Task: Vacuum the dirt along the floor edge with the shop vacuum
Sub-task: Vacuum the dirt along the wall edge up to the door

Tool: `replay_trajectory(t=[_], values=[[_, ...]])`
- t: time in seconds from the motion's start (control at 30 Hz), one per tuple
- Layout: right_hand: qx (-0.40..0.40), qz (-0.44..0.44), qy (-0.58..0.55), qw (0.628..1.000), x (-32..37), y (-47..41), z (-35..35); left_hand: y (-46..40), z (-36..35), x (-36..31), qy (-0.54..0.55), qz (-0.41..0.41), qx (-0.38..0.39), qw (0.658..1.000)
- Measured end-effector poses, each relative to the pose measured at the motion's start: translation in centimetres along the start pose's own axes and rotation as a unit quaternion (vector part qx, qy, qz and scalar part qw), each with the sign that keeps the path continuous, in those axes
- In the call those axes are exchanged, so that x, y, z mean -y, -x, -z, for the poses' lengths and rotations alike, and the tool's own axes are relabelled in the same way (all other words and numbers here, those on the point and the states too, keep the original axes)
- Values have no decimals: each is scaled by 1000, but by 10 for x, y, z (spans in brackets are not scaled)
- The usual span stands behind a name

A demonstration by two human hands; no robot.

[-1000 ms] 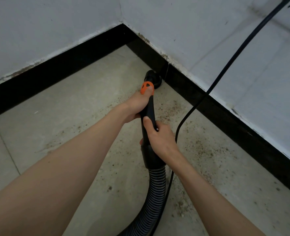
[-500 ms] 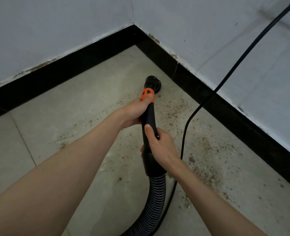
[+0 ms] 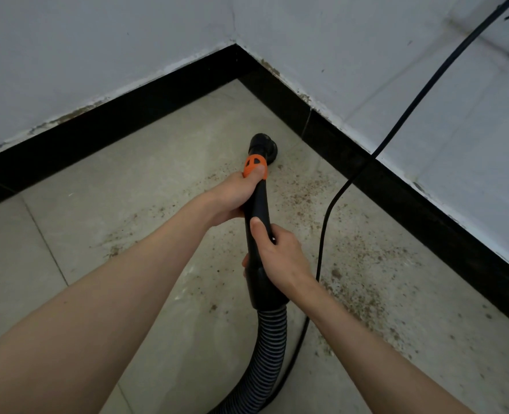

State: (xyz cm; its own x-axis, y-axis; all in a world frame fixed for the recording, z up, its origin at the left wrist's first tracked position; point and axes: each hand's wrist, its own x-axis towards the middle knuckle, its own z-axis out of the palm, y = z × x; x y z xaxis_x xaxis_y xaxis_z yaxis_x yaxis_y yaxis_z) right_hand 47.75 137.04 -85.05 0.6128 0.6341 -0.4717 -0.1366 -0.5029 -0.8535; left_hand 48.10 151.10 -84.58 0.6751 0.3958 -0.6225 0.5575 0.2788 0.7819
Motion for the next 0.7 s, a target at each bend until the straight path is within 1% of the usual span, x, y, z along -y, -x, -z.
replay_trajectory(t=[0.13,0.53,0.7], values=[[8,-4,-18,1000,-3,2,-2,1,0,3,3,2,-7,1000],[-29,-1,-58,998,1,-17,9,-16,-15,-16,-46,-37,-13,998],[-38,5,-66,997,8,-36,26,-32,-23,-37,-1,-22,9,1000]])
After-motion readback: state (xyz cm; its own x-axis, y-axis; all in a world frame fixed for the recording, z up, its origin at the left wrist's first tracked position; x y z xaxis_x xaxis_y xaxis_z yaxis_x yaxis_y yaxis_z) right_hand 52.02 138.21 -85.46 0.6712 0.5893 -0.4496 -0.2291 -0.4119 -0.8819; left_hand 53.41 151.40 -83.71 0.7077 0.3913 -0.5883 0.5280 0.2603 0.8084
